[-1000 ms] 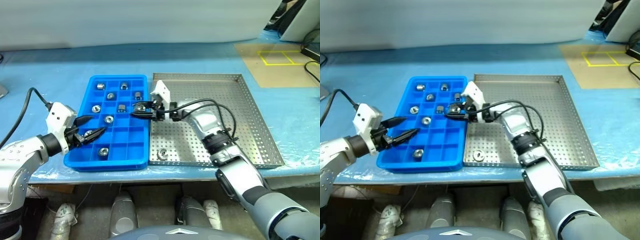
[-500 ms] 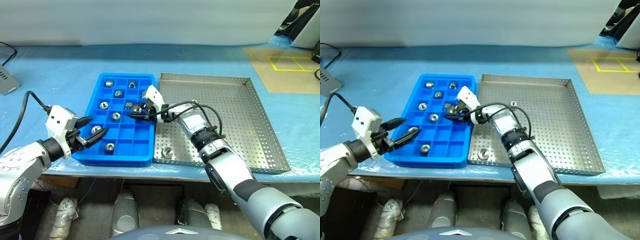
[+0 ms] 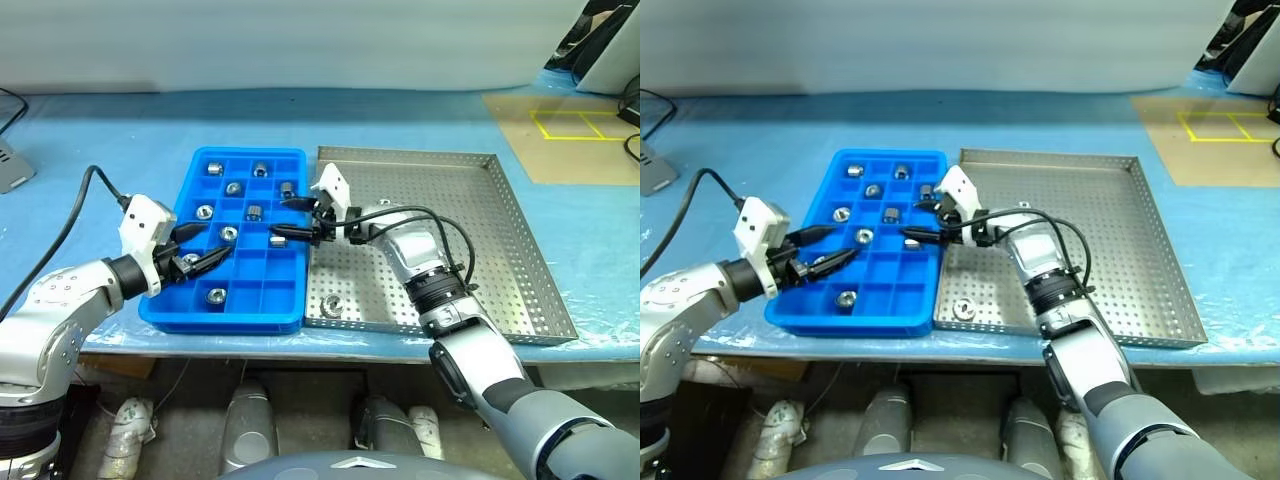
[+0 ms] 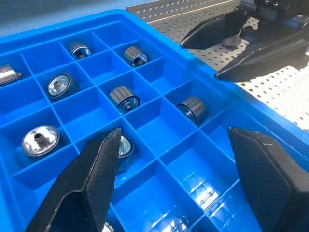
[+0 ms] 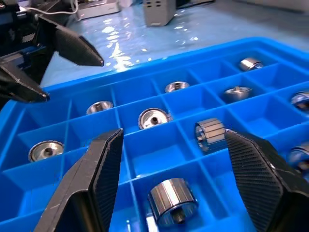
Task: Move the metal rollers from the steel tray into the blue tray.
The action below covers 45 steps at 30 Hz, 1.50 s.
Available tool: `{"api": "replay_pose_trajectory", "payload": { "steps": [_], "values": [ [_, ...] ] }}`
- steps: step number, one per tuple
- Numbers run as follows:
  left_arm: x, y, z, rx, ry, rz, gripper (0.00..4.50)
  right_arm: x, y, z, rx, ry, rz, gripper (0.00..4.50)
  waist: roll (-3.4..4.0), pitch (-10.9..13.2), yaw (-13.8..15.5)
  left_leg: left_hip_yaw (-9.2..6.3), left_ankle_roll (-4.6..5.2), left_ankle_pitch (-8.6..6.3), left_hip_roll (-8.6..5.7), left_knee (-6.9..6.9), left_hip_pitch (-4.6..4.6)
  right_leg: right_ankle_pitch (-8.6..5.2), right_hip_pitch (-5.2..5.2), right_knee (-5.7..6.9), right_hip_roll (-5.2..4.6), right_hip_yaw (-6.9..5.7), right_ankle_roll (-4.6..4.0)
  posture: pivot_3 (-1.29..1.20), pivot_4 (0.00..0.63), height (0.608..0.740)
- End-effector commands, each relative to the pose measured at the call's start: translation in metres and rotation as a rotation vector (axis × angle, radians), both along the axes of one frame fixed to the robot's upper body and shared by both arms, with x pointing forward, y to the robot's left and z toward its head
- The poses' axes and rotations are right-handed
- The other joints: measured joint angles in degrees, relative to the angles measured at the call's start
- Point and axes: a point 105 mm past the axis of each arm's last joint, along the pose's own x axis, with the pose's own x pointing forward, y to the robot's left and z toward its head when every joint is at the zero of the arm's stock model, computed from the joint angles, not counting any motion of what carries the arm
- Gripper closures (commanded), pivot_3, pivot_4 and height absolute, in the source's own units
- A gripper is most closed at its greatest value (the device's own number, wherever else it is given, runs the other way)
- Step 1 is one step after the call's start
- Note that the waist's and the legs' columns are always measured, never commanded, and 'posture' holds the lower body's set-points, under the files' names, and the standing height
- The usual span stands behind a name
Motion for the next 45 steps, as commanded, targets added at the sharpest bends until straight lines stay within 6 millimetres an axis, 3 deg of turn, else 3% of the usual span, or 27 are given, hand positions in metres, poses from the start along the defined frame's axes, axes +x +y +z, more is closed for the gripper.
{"api": "replay_pose_trajectory", "payload": {
  "steps": [1,4,6,8,17,21,24,27,37,40,42,44,45],
  "values": [
    [0.005,-0.008,0.007,0.004,-0.037,-0.049,0.76,-0.001,-0.028,0.031,0.093,-0.055,-0.05,0.97,0.0,0.0,0.0,0.0,0.0,0.0,-0.02,0.0,0.04,0.0,0.04,0.0,-0.02,0.01,0.0,0.13,0.15,0.74],
    [0.01,-0.016,0.005,-0.004,-0.032,-0.08,0.76,0.007,-0.068,0.05,0.156,-0.092,-0.184,0.97,0.0,0.0,-0.2,0.0,-0.02,0.03,-0.03,0.02,0.14,0.0,0.14,0.01,-0.03,0.06,0.01,0.09,0.15,0.74],
    [0.014,-0.022,0.002,-0.008,-0.031,-0.105,0.76,0.027,-0.102,0.062,0.19,-0.194,-0.397,0.97,0.0,0.0,-0.5,0.02,-0.04,0.04,-0.04,-0.01,0.42,0.0,0.32,0.01,-0.02,0.12,0.01,0.06,0.15,0.74],
    [0.019,-0.029,0.0,-0.01,-0.032,-0.128,0.76,0.035,-0.119,0.063,0.178,-0.245,-0.5,0.97,0.0,0.0,-1.1,0.03,-0.1,0.07,-0.04,-0.03,0.57,0.0,0.41,0.04,-0.01,0.18,0.01,0.03,0.15,0.74],
    [0.034,-0.048,0.003,-0.023,-0.048,-0.21,0.76,0.057,-0.087,0.022,0.205,-0.135,-0.676,0.97,-0.01,0.0,-5.0,0.06,-0.11,0.1,-0.04,-0.08,0.64,0.0,0.4,0.04,0.09,0.19,0.0,-0.01,0.15,0.74],
    [0.033,-0.051,0.001,-0.019,-0.046,-0.228,0.76,0.078,-0.102,-0.003,0.226,-0.004,-0.881,0.97,0.0,0.0,-4.9,0.06,-0.1,0.09,-0.04,-0.11,0.59,0.0,0.4,0.02,0.06,0.18,-0.01,0.0,0.15,0.74],
    [0.031,-0.051,0.001,-0.021,-0.044,-0.228,0.76,0.082,-0.114,-0.025,0.201,0.042,-0.97,0.97,0.0,0.0,-4.4,0.05,-0.09,0.08,-0.04,-0.11,0.56,0.0,0.41,0.03,0.03,0.17,-0.02,0.0,0.15,0.74],
    [0.03,-0.05,-0.001,-0.014,-0.04,-0.224,0.76,0.082,-0.12,-0.037,0.149,0.023,-1.003,0.97,0.0,0.0,-4.3,0.05,-0.08,0.07,-0.04,-0.1,0.51,0.0,0.42,0.03,0.02,0.16,-0.02,0.01,0.15,0.74],
    [0.029,-0.049,-0.001,-0.007,-0.04,-0.215,0.76,0.073,-0.101,-0.066,0.084,0.076,-0.909,0.97,0.0,0.0,-4.6,0.05,-0.07,0.07,-0.03,-0.06,0.53,0.0,0.42,0.05,0.03,0.13,-0.01,0.02,0.15,0.74],
    [0.029,-0.049,0.0,-0.004,-0.041,-0.214,0.76,0.071,-0.1,-0.075,0.061,0.097,-0.906,1.57,0.0,0.0,-4.6,0.05,-0.06,0.07,-0.03,-0.04,0.53,0.0,0.42,0.05,0.02,0.12,-0.02,0.02,0.15,0.74],
    [0.029,-0.048,0.0,-0.003,-0.04,-0.213,0.76,0.071,-0.102,-0.079,0.015,0.09,-0.924,2.22,0.0,0.0,-4.6,0.05,-0.06,0.07,-0.03,-0.04,0.55,0.0,0.42,0.05,0.02,0.12,-0.02,0.02,0.15,0.74],
    [0.029,-0.047,0.0,-0.002,-0.04,-0.211,0.76,0.071,-0.102,-0.073,0.034,0.068,-0.917,2.83,0.0,0.0,-4.6,0.05,-0.06,0.07,-0.03,-0.04,0.58,0.0,0.43,0.05,0.03,0.12,-0.02,0.02,0.15,0.74],
    [0.029,-0.046,0.001,-0.003,-0.043,-0.204,0.76,0.071,-0.096,-0.066,0.061,0.057,-0.874,2.86,0.0,0.0,-4.6,0.05,-0.06,0.07,-0.03,-0.04,0.59,0.0,0.43,0.06,0.03,0.12,-0.02,0.02,0.15,0.74]
  ]
}}
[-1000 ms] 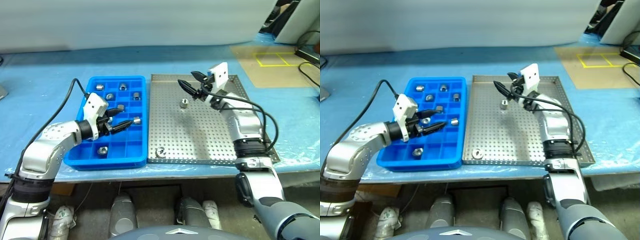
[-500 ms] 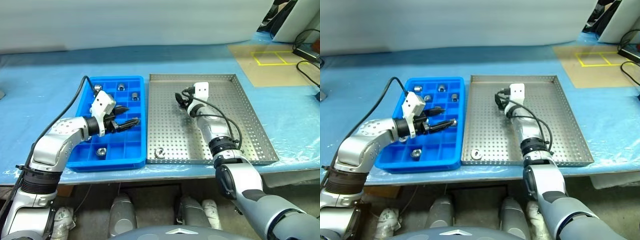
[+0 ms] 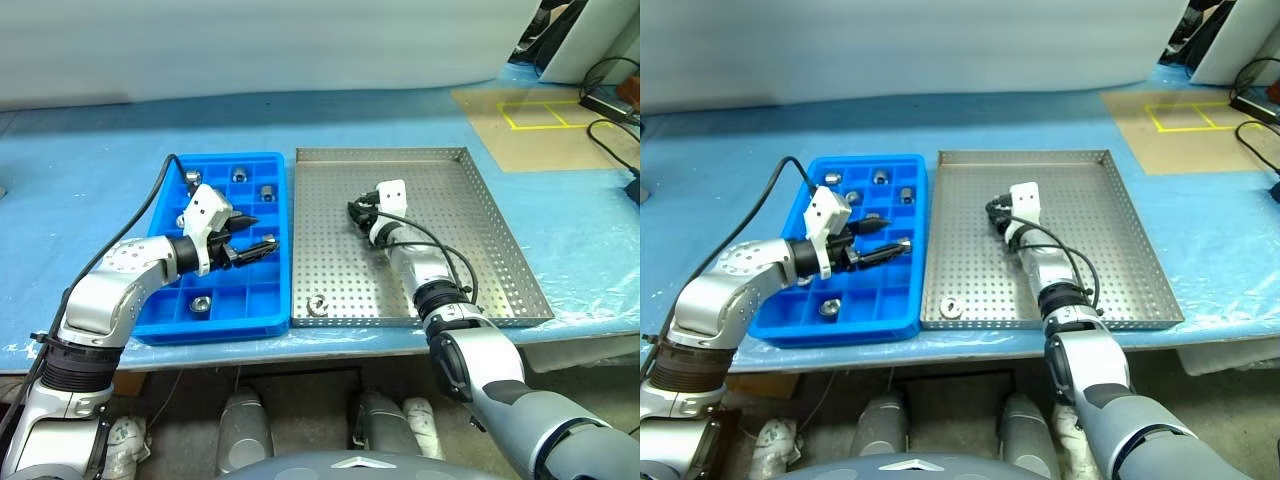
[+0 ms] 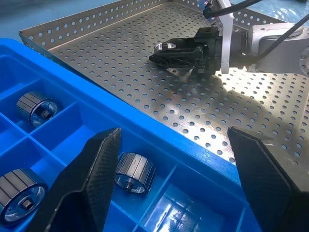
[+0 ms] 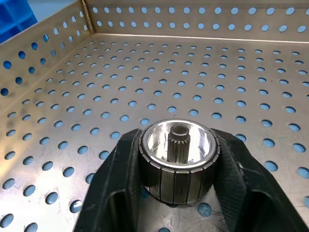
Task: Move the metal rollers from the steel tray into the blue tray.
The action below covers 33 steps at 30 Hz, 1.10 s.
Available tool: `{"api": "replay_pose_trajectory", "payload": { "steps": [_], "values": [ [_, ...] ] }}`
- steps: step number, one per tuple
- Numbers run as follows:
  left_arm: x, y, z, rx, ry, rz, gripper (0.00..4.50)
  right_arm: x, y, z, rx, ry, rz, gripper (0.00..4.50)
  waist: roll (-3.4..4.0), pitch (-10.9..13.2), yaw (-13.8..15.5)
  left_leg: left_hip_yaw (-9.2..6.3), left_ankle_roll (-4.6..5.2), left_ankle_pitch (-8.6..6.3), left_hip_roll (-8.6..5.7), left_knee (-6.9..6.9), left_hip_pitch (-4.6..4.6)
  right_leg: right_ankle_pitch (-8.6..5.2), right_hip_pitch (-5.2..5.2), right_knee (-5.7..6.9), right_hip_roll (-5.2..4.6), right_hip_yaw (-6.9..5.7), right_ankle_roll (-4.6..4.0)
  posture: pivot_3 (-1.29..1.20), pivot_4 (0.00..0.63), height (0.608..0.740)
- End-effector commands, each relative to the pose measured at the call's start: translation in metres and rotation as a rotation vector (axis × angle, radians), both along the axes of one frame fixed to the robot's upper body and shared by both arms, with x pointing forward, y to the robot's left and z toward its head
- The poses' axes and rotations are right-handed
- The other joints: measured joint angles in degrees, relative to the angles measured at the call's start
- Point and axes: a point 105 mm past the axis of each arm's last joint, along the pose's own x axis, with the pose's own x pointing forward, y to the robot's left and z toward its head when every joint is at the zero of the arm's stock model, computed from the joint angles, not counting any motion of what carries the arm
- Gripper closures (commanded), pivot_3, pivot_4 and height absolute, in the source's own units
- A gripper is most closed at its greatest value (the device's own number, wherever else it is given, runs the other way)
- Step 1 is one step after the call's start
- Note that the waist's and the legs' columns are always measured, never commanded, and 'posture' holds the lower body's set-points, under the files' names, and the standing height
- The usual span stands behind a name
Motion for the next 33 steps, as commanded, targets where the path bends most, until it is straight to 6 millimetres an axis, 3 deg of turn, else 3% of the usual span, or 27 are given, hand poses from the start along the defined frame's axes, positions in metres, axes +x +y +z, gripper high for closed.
{"api": "replay_pose_trajectory", "payload": {
  "steps": [1,4,8,13,18,22,26,32,33],
  "values": [
    [-0.001,0.005,0.014,0.003,-0.055,0.008,0.76,-0.003,0.012,0.01,0.027,-0.038,0.082,2.86,0.0,0.0,0.0,0.0,0.0,0.0,0.0,0.0,-0.01,0.0,0.0,0.0,0.0,0.0,0.0,0.02,0.15,0.74],
    [-0.006,0.017,0.019,0.013,-0.071,0.029,0.76,-0.012,0.039,0.038,0.05,-0.116,0.272,2.86,0.0,0.0,-0.1,0.0,0.0,0.0,0.01,-0.02,-0.03,0.0,-0.01,-0.03,0.01,0.0,0.0,0.03,0.15,0.74],
    [-0.018,0.047,0.027,0.059,-0.092,0.08,0.76,-0.049,0.076,0.089,0.124,-0.196,0.64,2.86,0.02,0.0,-0.4,-0.01,0.01,-0.01,0.07,-0.11,-0.1,0.01,-0.11,-0.06,0.08,-0.07,0.01,0.07,0.15,0.74],
    [-0.028,0.073,0.033,0.092,-0.121,0.184,0.76,-0.093,0.112,0.116,0.145,-0.165,0.991,2.86,0.03,0.0,0.9,-0.02,0.1,-0.07,0.07,-0.19,-0.06,-0.01,-0.01,-0.13,0.04,-0.19,-0.01,0.16,0.15,0.74],
    [-0.04,0.082,0.039,0.092,-0.153,0.27,0.76,-0.098,0.165,0.094,0.046,-0.125,1.087,2.86,0.03,0.0,1.7,-0.03,0.09,-0.07,0.23,-0.18,-0.03,-0.08,-0.02,-0.09,0.02,-0.19,-0.12,0.25,0.15,0.74],
    [-0.05,0.083,0.034,0.094,-0.139,0.305,0.76,-0.108,0.193,0.072,-0.004,-0.08,1.171,2.86,0.05,0.0,2.6,-0.04,0.07,-0.06,0.34,-0.22,-0.03,-0.13,-0.02,-0.05,0.02,-0.21,-0.2,0.31,0.15,0.74],
    [-0.057,0.083,0.031,0.09,-0.133,0.326,0.76,-0.116,0.196,0.047,-0.054,-0.022,1.231,2.86,0.05,0.0,4.2,-0.09,0.0,-0.02,0.36,-0.21,-0.19,-0.14,-0.06,-0.11,0.03,-0.3,-0.21,0.35,0.15,0.74],
    [-0.062,0.082,0.028,0.083,-0.119,0.338,0.76,-0.114,0.184,0.037,-0.083,-0.009,1.234,2.86,0.05,0.0,4.9,-0.09,0.0,-0.03,0.42,-0.21,-0.12,-0.14,-0.05,-0.06,0.06,-0.29,-0.21,0.34,0.15,0.74],
    [-0.061,0.081,0.028,0.08,-0.116,0.334,0.76,-0.117,0.183,0.038,-0.075,-0.018,1.251,2.51,0.05,0.0,4.9,-0.09,0.01,-0.03,0.42,-0.2,-0.11,-0.14,-0.04,-0.05,0.06,-0.29,-0.21,0.34,0.15,0.74]
  ]
}}
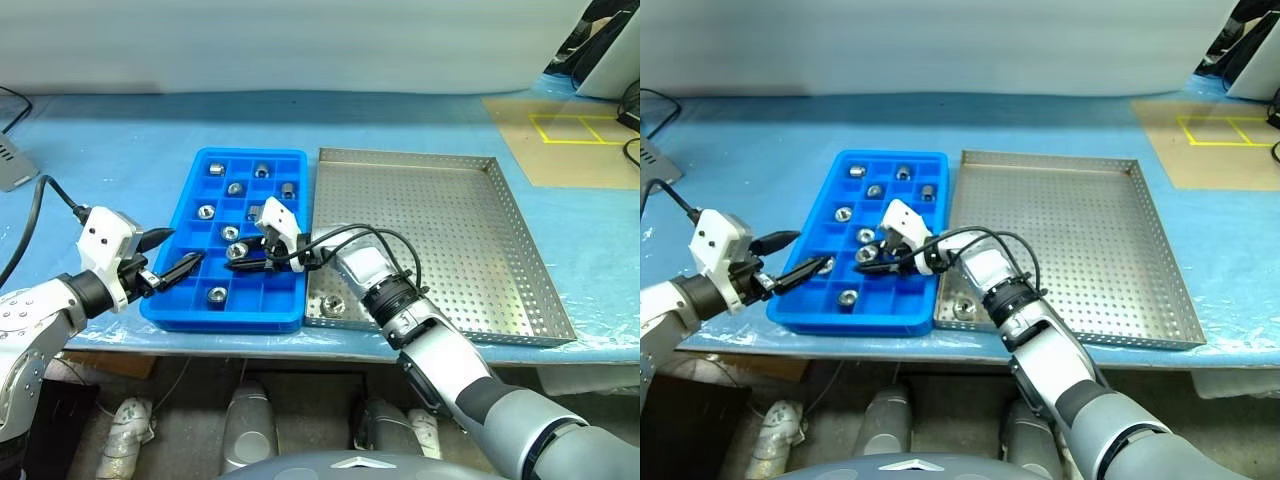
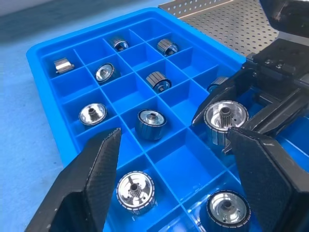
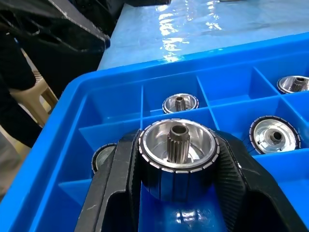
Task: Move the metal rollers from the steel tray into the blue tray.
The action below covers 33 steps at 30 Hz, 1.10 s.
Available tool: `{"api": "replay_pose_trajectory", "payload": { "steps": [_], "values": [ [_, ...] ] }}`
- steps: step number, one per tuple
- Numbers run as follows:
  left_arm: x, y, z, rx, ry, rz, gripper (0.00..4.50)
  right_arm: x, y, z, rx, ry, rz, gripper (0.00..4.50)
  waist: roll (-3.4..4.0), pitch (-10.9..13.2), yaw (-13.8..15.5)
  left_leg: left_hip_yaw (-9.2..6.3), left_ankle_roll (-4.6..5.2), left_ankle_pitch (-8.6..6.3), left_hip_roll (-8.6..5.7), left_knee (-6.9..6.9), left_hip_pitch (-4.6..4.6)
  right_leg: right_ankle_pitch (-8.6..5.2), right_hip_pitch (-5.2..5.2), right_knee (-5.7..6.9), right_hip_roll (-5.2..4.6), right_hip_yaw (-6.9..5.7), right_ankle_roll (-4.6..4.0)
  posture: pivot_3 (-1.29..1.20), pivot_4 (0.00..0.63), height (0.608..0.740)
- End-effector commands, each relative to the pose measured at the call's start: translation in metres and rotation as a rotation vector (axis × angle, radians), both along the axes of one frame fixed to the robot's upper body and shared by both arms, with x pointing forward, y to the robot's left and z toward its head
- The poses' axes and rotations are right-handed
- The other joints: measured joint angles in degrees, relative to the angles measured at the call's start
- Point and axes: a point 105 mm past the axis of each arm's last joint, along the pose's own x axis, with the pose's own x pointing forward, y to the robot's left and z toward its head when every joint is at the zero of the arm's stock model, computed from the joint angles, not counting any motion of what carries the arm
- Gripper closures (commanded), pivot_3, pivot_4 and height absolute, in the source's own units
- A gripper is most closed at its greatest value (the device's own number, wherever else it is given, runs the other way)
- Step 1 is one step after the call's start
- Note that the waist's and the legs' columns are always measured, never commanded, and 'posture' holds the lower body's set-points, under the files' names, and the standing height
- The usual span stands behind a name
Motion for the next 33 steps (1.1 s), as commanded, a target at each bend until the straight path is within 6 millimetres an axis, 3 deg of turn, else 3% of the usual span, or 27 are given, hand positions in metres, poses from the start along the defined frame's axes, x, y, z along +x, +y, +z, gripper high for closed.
{"api": "replay_pose_trajectory", "payload": {
  "steps": [1,5,11,15,17,20,25,29,33],
  "values": [
    [-0.002,-0.004,0.009,-0.001,-0.037,-0.01,0.76,-0.007,-0.002,0.007,0.031,-0.025,0.051,2.12,0.0,0.0,0.0,0.0,0.02,-0.01,0.0,0.01,0.02,0.0,0.01,0.01,0.0,0.01,0.0,0.33,0.15,0.74],
    [0.005,-0.01,0.01,-0.008,-0.037,-0.038,0.76,-0.001,-0.007,0.005,0.019,0.001,-0.003,0.91,-0.01,0.0,0.0,0.0,0.01,-0.01,0.02,0.01,0.03,0.0,0.02,0.02,0.01,0.0,0.0,0.3,0.15,0.74],
    [0.014,-0.021,0.009,-0.015,-0.027,-0.102,0.76,0.01,-0.04,0.036,0.121,0.002,-0.082,0.91,-0.02,0.0,0.1,0.0,-0.1,0.06,-0.05,0.09,-0.04,0.01,0.02,0.0,0.0,0.02,0.01,0.22,0.15,0.74],
    [0.023,-0.037,0.005,-0.036,-0.014,-0.177,0.76,-0.005,-0.095,0.063,0.126,-0.014,-0.058,0.91,-0.03,0.0,0.1,0.01,-0.1,0.07,-0.14,0.13,-0.03,0.02,0.04,0.0,0.02,0.05,0.04,0.16,0.15,0.74],
    [0.027,-0.045,0.003,-0.044,-0.008,-0.212,0.76,-0.016,-0.118,0.066,0.084,-0.009,-0.044,0.91,-0.02,0.0,-0.2,0.01,-0.1,0.07,-0.16,0.13,0.02,0.03,0.06,0.0,0.02,0.09,0.05,0.14,0.15,0.74],
    [0.034,-0.056,0.001,-0.056,-0.006,-0.253,0.76,-0.042,-0.148,0.053,-0.034,0.032,0.0,0.91,-0.01,0.0,-0.6,0.03,-0.11,0.08,-0.12,0.08,0.15,0.03,0.09,0.0,0.06,0.16,0.05,0.09,0.15,0.74],
    [0.042,-0.062,-0.003,-0.052,0.003,-0.296,0.76,-0.078,-0.162,0.016,-0.168,0.132,0.062,0.91,-0.02,-0.1,-2.3,0.08,-0.13,0.09,-0.03,0.04,0.24,0.02,0.09,0.0,0.09,0.21,0.04,0.05,0.15,0.74],
    [0.047,-0.061,-0.002,-0.049,0.0,-0.302,0.76,-0.065,-0.16,-0.016,-0.242,0.071,-0.019,0.91,-0.03,-0.1,-3.5,0.12,-0.12,0.09,-0.05,0.11,0.28,0.04,0.11,0.05,0.06,0.27,0.03,0.04,0.15,0.74],
    [0.047,-0.064,-0.002,-0.05,-0.003,-0.313,0.76,-0.047,-0.156,-0.031,-0.248,0.009,-0.098,0.91,-0.05,-0.1,-3.4,0.13,-0.11,0.08,-0.07,0.17,0.33,0.05,0.2,0.06,0.03,0.27,0.01,0.06,0.15,0.74]
  ]
}}
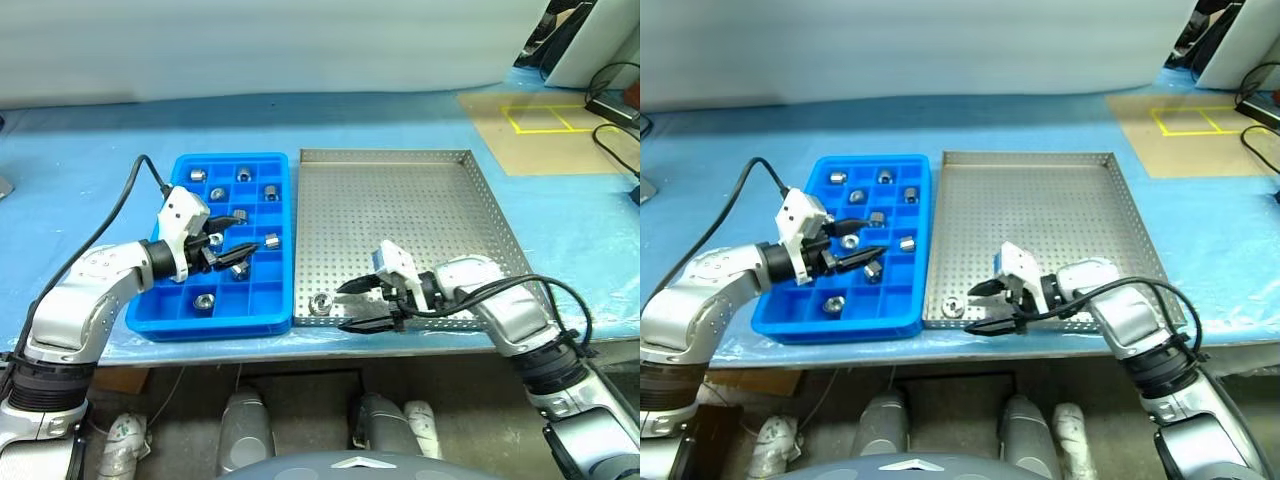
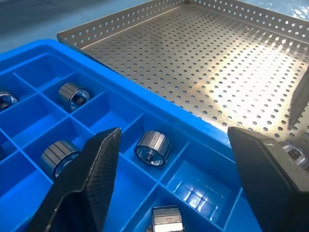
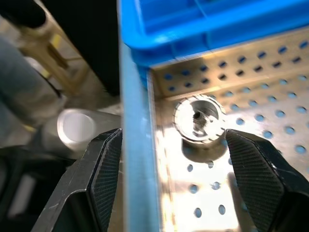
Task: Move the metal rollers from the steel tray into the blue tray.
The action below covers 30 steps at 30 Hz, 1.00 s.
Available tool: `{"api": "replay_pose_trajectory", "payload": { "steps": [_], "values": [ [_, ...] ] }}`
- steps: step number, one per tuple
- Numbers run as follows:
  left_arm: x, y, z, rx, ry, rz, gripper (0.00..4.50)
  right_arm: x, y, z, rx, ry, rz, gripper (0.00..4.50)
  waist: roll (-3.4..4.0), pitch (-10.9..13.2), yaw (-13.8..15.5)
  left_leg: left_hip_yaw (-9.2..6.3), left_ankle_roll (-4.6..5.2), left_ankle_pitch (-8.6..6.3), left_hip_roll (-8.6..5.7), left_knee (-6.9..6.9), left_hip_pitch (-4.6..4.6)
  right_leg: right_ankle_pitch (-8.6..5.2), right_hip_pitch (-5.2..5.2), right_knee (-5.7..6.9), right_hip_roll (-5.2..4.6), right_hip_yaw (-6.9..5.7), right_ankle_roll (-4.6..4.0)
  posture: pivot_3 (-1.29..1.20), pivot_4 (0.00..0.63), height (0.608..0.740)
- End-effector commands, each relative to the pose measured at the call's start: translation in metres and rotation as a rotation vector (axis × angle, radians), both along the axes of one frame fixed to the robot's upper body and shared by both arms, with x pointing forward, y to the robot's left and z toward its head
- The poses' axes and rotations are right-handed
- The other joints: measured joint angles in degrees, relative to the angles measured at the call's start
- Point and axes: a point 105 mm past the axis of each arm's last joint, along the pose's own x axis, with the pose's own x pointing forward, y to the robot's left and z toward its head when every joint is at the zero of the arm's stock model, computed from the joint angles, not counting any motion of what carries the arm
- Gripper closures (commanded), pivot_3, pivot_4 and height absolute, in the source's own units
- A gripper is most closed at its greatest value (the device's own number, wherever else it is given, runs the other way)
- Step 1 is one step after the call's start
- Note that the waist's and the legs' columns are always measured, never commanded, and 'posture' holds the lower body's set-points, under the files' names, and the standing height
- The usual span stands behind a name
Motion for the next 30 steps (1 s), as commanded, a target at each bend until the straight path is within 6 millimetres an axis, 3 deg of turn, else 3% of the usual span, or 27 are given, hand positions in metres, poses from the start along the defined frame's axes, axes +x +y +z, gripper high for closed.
{"api": "replay_pose_trajectory", "payload": {
  "steps": [1,9,13,15,18,26,30],
  "values": [
    [-0.001,-0.002,0.007,0.004,-0.038,-0.014,0.76,0.01,0.004,0.002,0.004,-0.09,-0.015,0.91,-0.01,0.0,0.0,0.0,0.01,0.0,-0.03,-0.01,-0.01,0.0,0.0,-0.01,0.0,0.0,0.0,0.06,0.15,0.74],
    [-0.004,0.001,0.005,0.008,-0.029,-0.003,0.76,0.002,0.01,0.007,0.035,-0.06,0.007,0.91,-0.01,0.0,0.0,0.0,0.06,-0.03,-0.02,-0.01,-0.02,0.0,0.01,-0.02,0.01,-0.03,0.0,0.07,0.15,0.74],
    [-0.003,0.005,-0.001,0.012,-0.015,0.011,0.76,-0.022,0.017,0.042,0.168,0.099,0.074,0.91,0.0,0.0,0.2,0.0,0.08,-0.04,-0.04,-0.04,-0.03,-0.01,0.01,-0.06,0.02,-0.04,-0.01,0.07,0.15,0.74],
    [-0.002,0.005,-0.003,0.014,-0.011,0.014,0.76,-0.019,0.019,0.043,0.159,0.073,0.053,0.91,-0.01,0.0,0.2,0.0,0.11,-0.06,-0.02,-0.05,-0.03,-0.01,0.01,-0.07,0.02,-0.04,-0.01,0.07,0.15,0.74],
    [-0.002,0.002,-0.003,0.008,-0.012,0.007,0.76,-0.014,0.023,0.039,0.137,0.037,0.022,0.91,-0.01,0.0,0.2,0.0,0.1,-0.05,-0.02,-0.04,-0.02,-0.01,0.02,-0.06,0.02,-0.04,-0.01,0.07,0.15,0.74],
    [-0.003,0.0,-0.006,0.011,-0.006,0.002,0.76,0.02,0.025,0.008,0.007,-0.25,-0.098,0.91,-0.01,0.0,0.2,0.0,0.03,-0.02,-0.02,-0.03,-0.01,-0.01,0.02,-0.04,-0.01,-0.04,0.0,0.06,0.15,0.74],
    [-0.004,-0.001,-0.007,0.011,-0.001,0.0,0.76,0.009,0.024,-0.002,0.0,-0.222,-0.067,0.91,-0.02,0.0,0.2,0.0,0.05,-0.03,-0.09,-0.04,-0.03,-0.01,0.03,-0.07,0.0,-0.04,0.0,0.06,0.15,0.74]
  ]
}}
